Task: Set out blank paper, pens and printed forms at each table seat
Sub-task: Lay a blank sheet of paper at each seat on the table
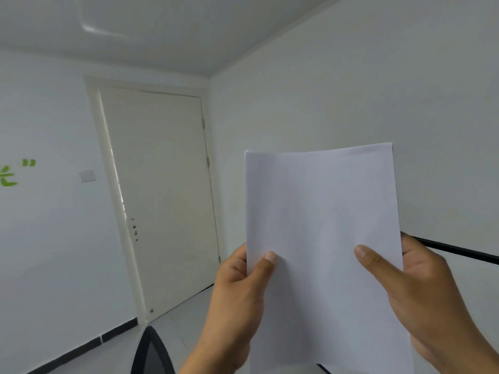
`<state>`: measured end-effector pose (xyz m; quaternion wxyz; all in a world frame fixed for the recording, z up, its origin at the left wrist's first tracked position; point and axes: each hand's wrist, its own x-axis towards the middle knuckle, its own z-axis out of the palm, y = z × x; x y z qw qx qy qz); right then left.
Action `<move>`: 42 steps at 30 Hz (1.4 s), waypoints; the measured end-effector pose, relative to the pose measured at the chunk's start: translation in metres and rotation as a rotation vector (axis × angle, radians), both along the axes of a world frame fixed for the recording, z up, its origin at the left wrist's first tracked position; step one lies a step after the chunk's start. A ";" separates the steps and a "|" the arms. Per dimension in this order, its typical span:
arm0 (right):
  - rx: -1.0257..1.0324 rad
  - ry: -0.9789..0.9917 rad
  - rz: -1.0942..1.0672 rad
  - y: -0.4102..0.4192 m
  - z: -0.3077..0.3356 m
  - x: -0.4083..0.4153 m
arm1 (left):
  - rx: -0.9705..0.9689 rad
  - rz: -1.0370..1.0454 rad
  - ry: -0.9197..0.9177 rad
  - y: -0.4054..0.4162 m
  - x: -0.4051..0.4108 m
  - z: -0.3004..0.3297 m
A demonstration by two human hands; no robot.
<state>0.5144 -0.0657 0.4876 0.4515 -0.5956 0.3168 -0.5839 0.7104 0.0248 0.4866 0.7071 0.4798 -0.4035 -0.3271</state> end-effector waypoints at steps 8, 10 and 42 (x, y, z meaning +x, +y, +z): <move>-0.035 0.024 0.228 -0.162 0.011 0.089 | 0.009 0.224 0.034 -0.121 0.064 0.004; -0.035 0.037 0.282 -0.196 0.006 0.120 | 0.008 0.280 0.042 -0.147 0.086 -0.001; -0.109 0.007 0.868 -0.592 0.014 0.623 | -0.017 0.920 -0.054 -0.468 0.486 0.000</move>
